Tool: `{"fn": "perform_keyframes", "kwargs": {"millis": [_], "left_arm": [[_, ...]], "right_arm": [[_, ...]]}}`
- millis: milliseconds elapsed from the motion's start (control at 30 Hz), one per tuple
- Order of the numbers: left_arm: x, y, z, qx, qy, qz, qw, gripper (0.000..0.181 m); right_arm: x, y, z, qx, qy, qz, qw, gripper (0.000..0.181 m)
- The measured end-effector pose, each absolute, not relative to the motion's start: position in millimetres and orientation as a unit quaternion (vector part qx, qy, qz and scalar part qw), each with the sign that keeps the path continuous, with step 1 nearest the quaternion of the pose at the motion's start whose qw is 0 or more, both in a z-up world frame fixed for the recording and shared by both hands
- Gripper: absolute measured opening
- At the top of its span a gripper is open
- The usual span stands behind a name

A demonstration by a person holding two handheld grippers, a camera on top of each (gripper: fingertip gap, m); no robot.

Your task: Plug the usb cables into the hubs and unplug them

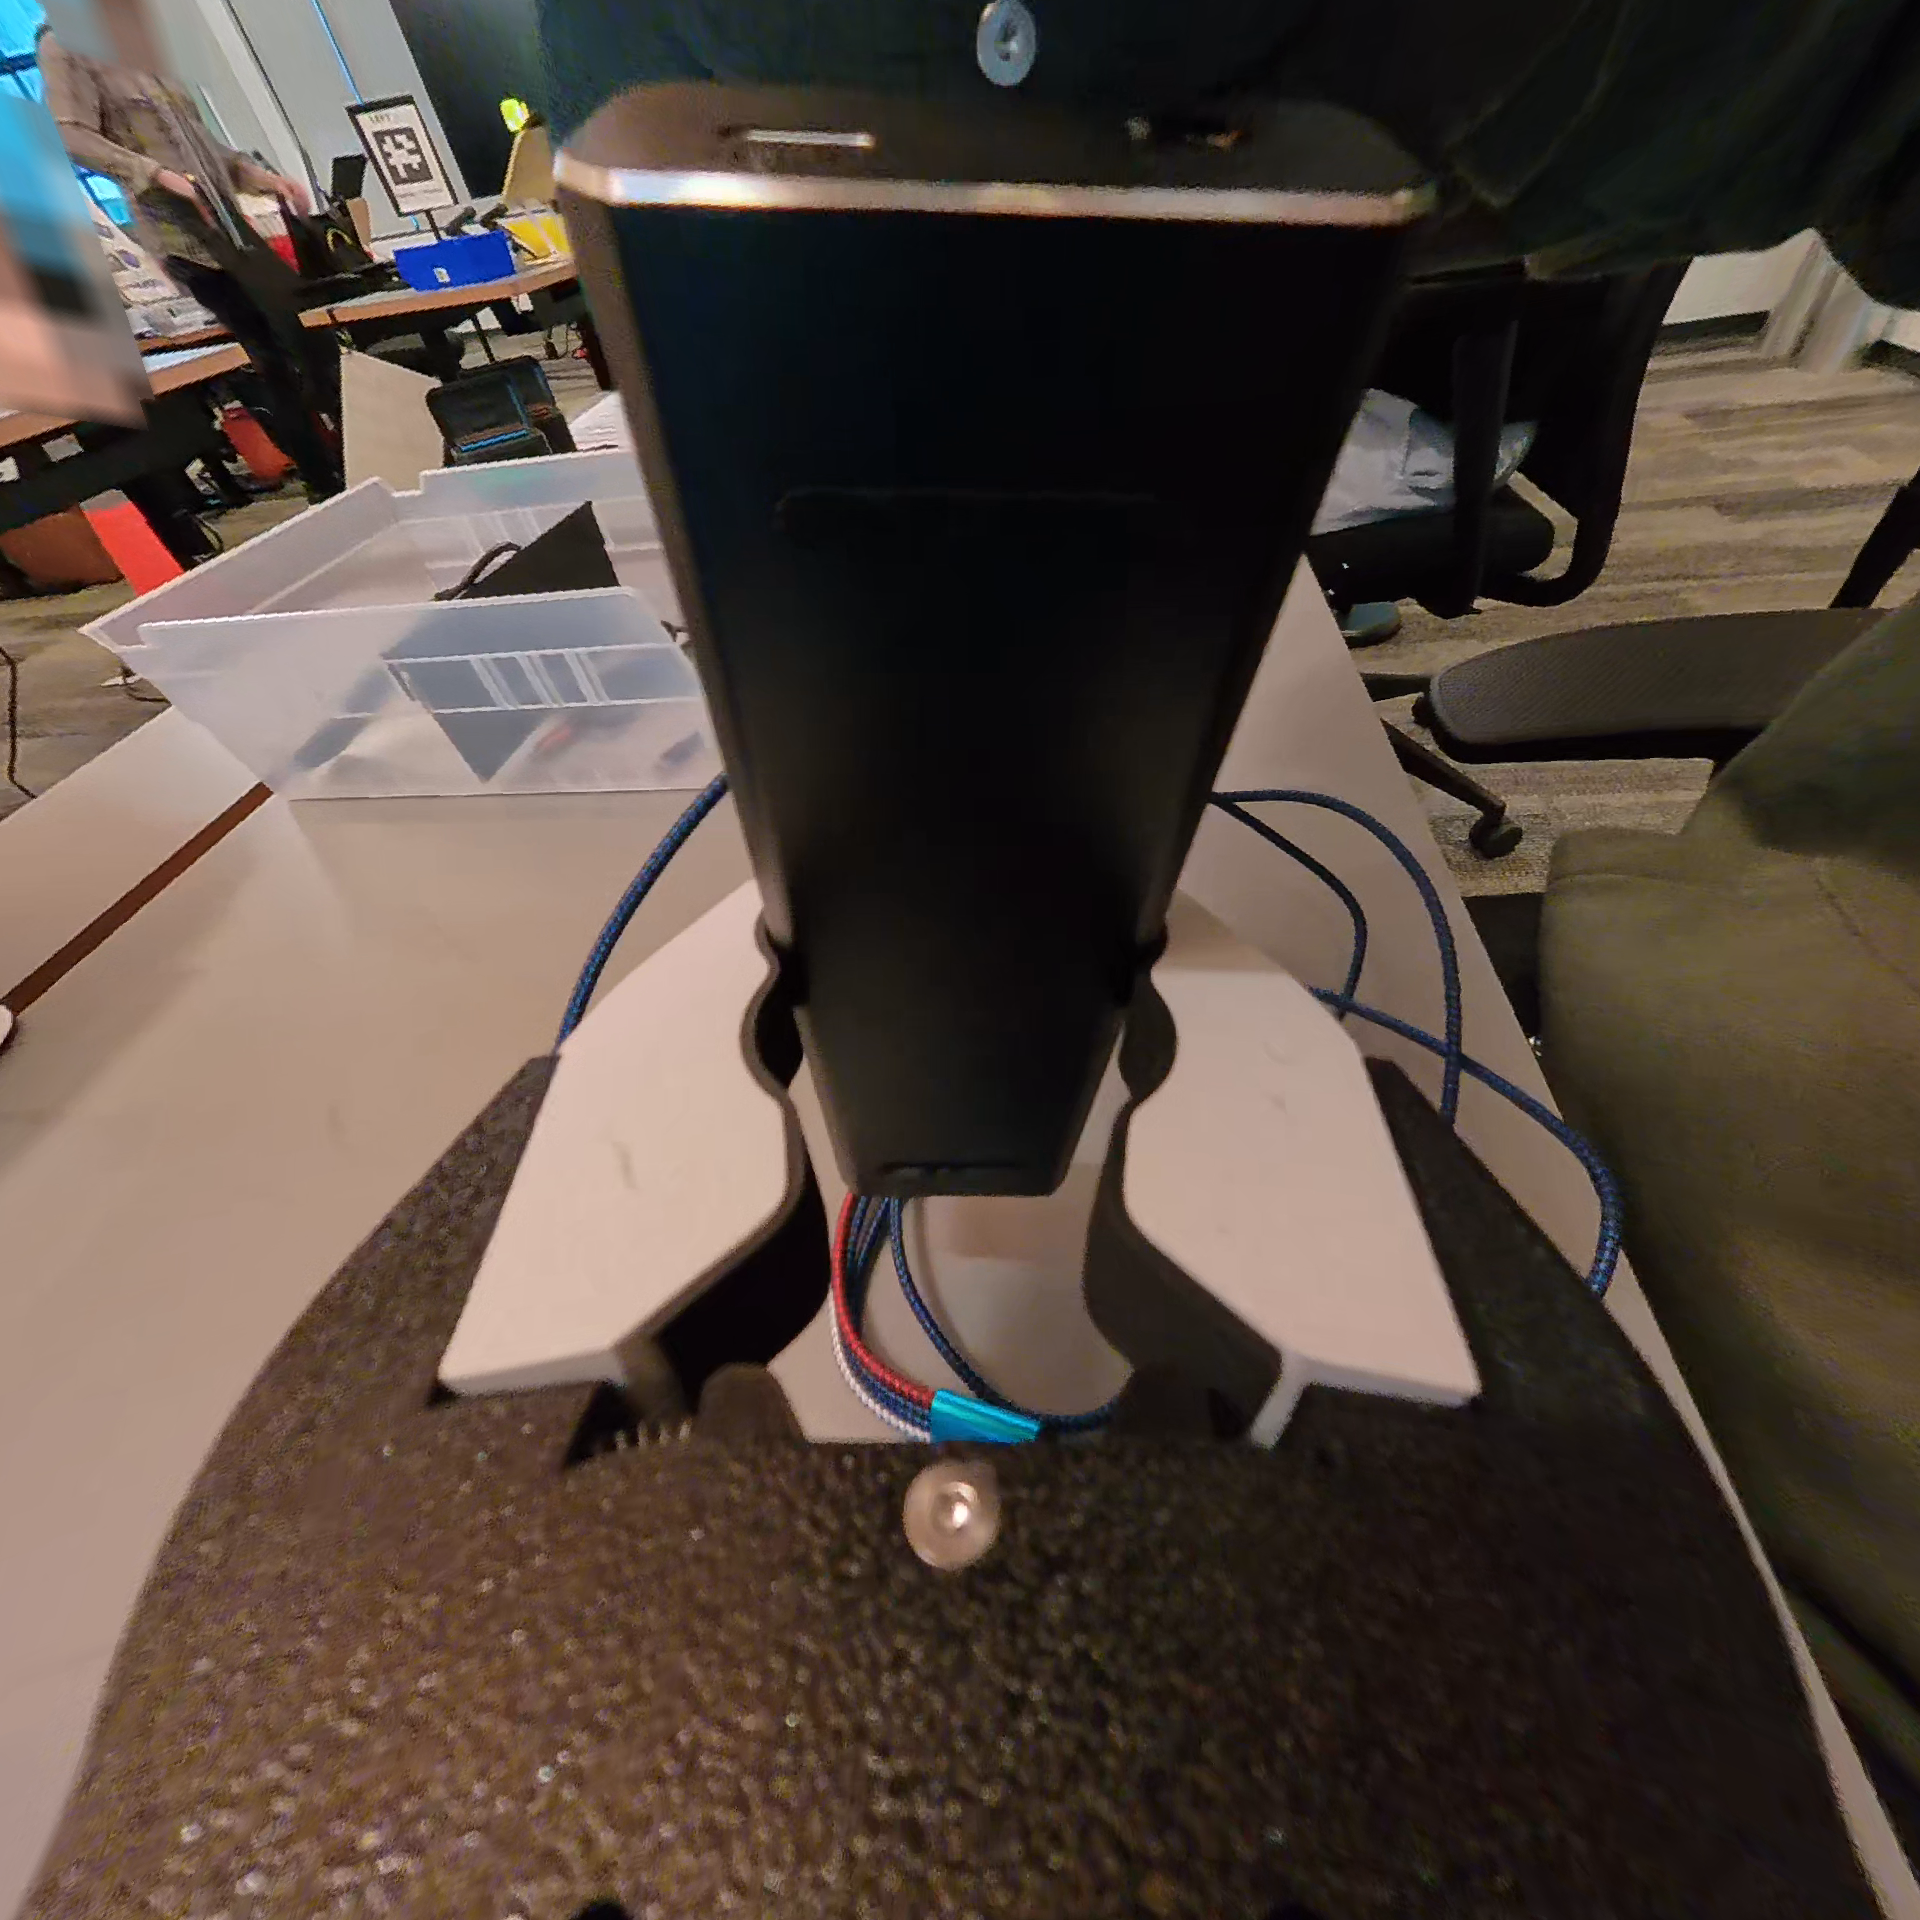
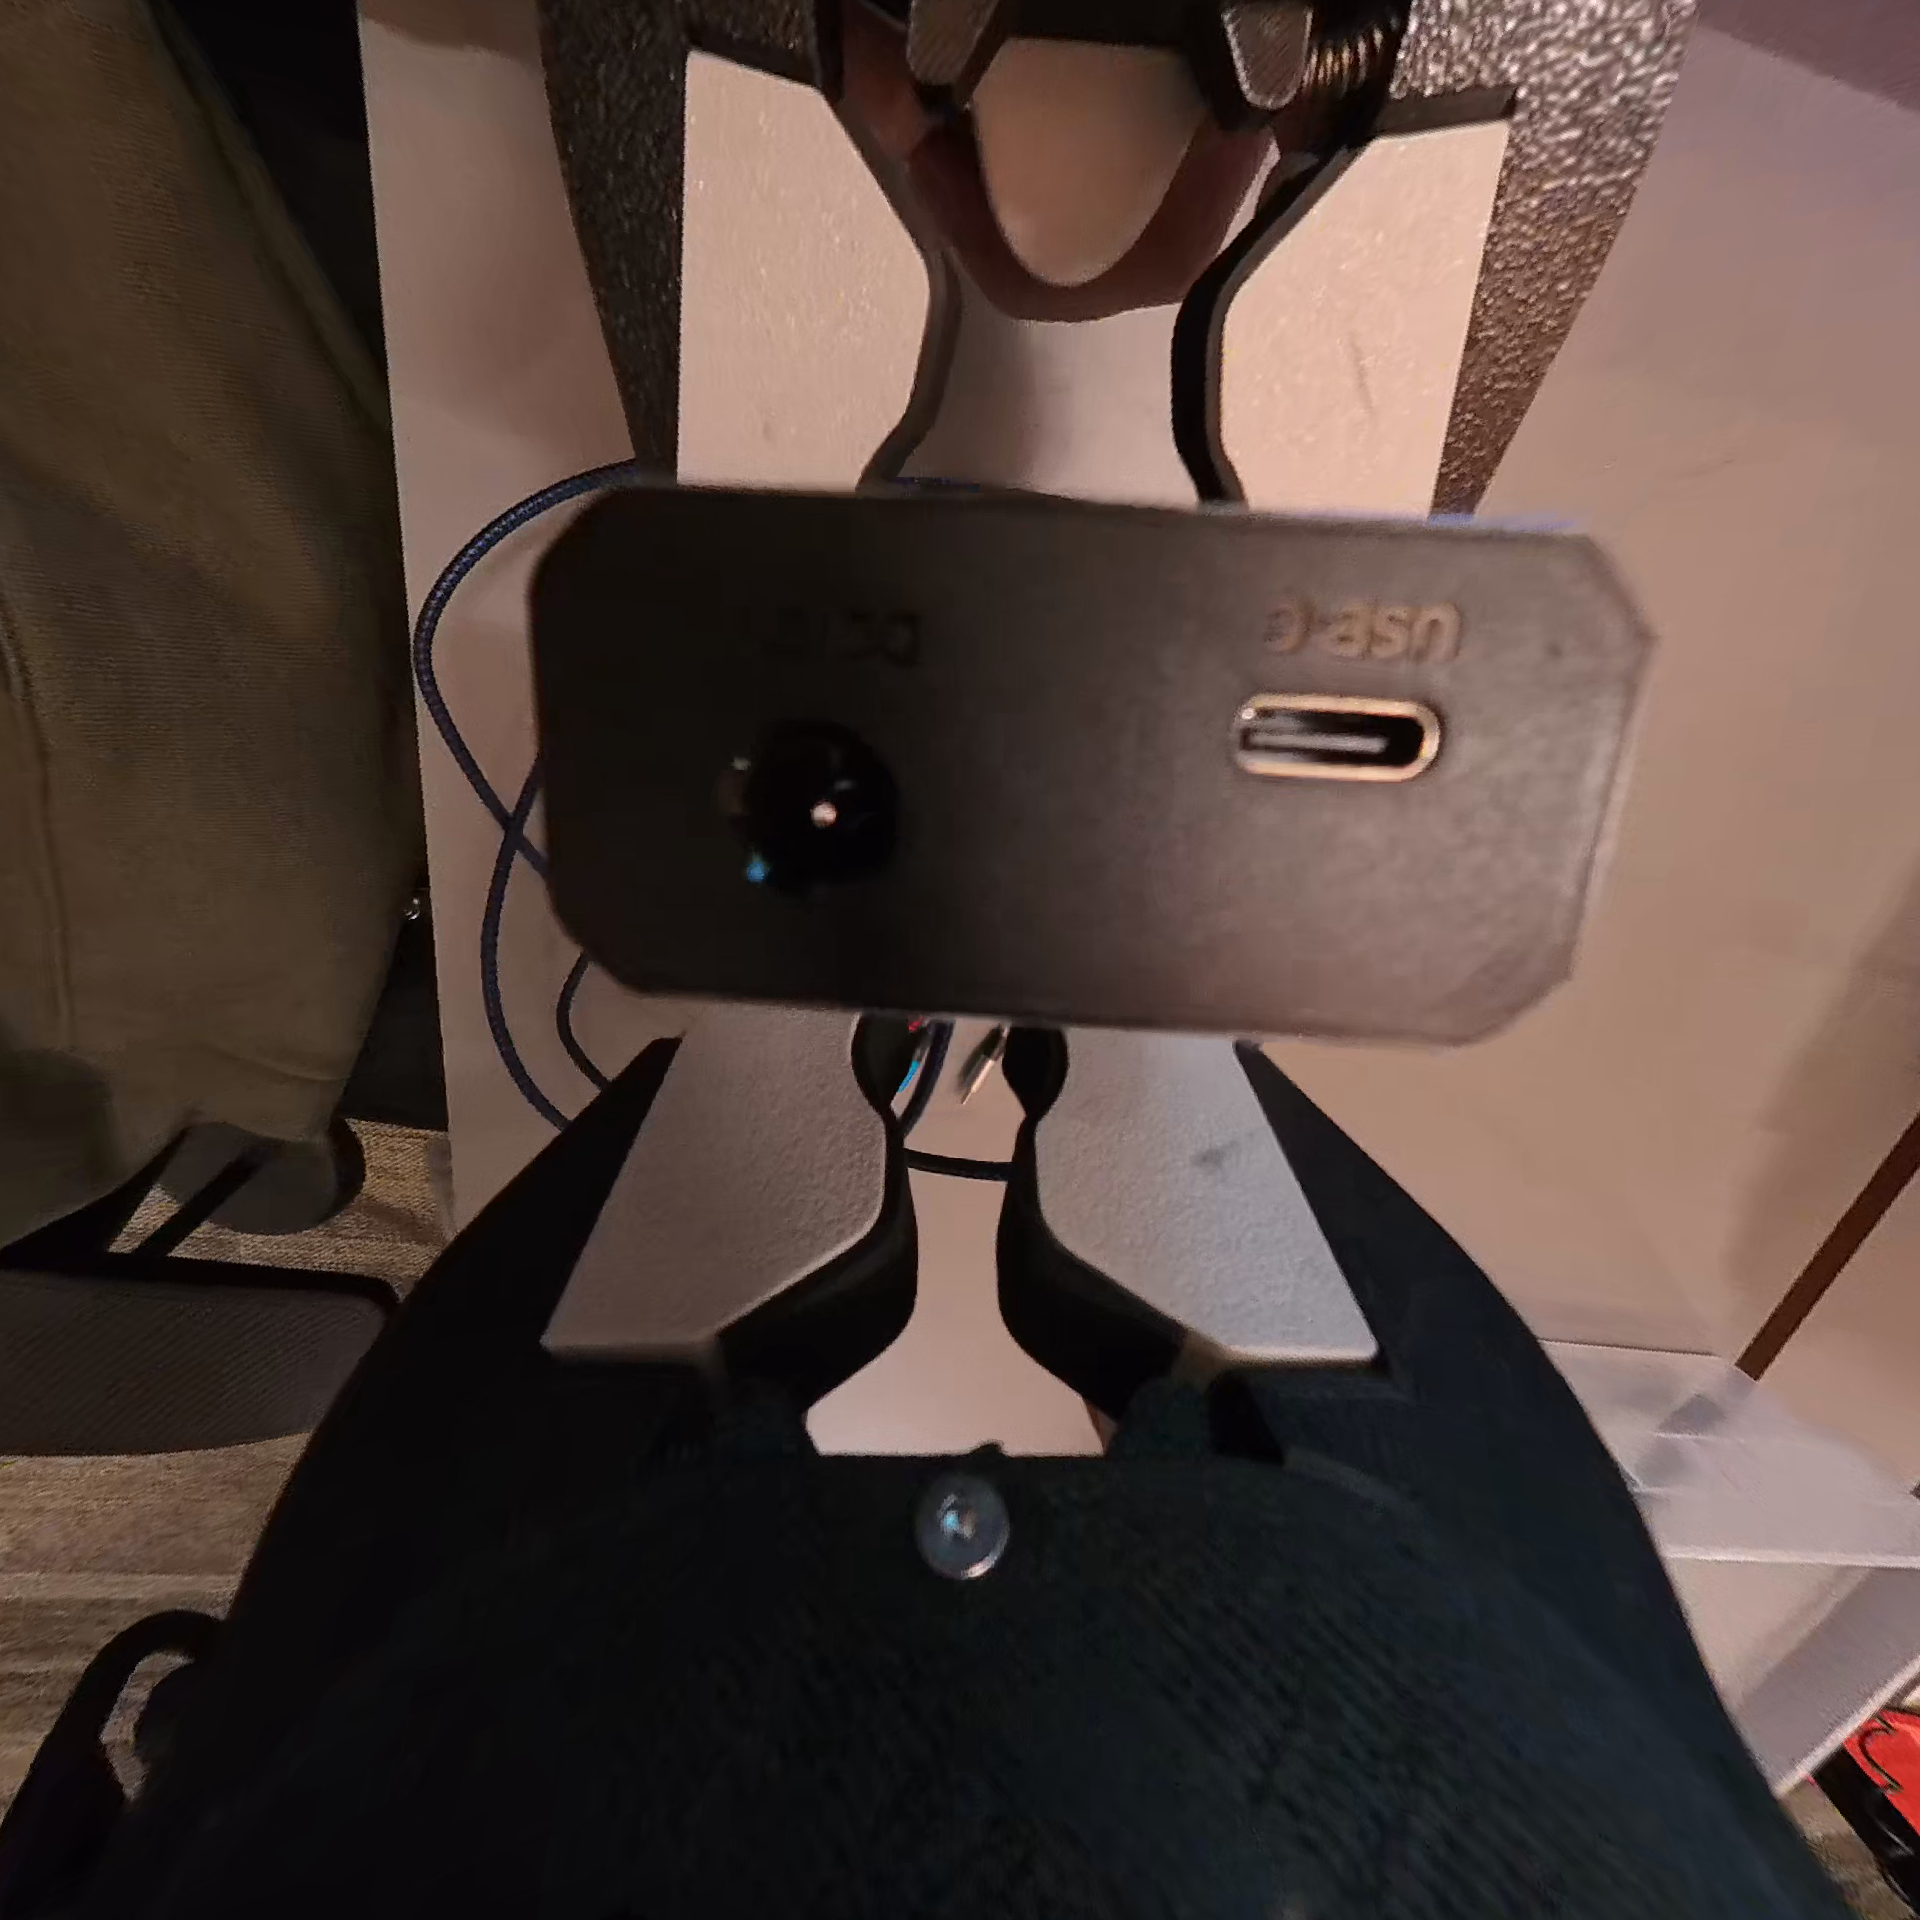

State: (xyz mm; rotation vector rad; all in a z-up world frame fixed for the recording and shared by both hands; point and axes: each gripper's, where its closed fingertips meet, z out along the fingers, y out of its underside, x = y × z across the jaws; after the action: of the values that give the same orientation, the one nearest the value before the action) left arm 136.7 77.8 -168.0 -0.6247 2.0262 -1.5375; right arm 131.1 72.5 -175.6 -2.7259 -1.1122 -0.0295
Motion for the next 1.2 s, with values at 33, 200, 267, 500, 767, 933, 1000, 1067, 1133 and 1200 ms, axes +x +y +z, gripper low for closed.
{"fn": "perform_keyframes", "kwargs": {"millis": [33, 200, 267, 500, 767, 933, 1000, 1067, 1133, 1200], "left_arm": [[137, 77, -168, -0.229, 0.748, -0.565, 0.261, 0.06], [138, 79, -169, -0.226, 0.744, -0.57, 0.264, 0.06], [137, 81, -169, -0.222, 0.742, -0.573, 0.268, 0.06], [130, 83, -166, -0.197, 0.737, -0.592, 0.261, 0.06], [125, 105, -171, -0.208, 0.743, -0.576, 0.27, 0.06], [125, 166, -124, -0.265, 0.647, -0.64, 0.32, 0.06], [121, 172, -121, -0.268, 0.664, -0.609, 0.34, 0.059], [118, 176, -118, -0.274, 0.661, -0.606, 0.348, 0.059], [115, 179, -116, -0.276, 0.654, -0.614, 0.345, 0.059], [116, 182, -119, -0.282, 0.66, -0.605, 0.344, 0.059]], "right_arm": [[132, 73, -176, -0.921, -0.375, -0.009, 0.106, 0.015], [129, 77, -179, -0.921, -0.372, -0.004, 0.116, 0.014], [127, 82, -180, -0.919, -0.369, 0.008, 0.138, 0.014], [120, 83, -174, -0.917, -0.363, 0.03, 0.164, 0.015], [199, 31, -182, -0.923, -0.363, -0.126, 0.002, 0.014], [197, 34, -155, -0.945, -0.277, -0.041, 0.17, 0.014], [196, 44, -156, -0.942, -0.244, 0.001, 0.23, 0.013], [199, 43, -156, -0.943, -0.207, 0.0, 0.259, 0.013], [189, 55, -178, -0.94, -0.207, 0.047, 0.268, 0.013], [172, 58, -191, -0.93, -0.23, 0.058, 0.28, 0.021]]}}
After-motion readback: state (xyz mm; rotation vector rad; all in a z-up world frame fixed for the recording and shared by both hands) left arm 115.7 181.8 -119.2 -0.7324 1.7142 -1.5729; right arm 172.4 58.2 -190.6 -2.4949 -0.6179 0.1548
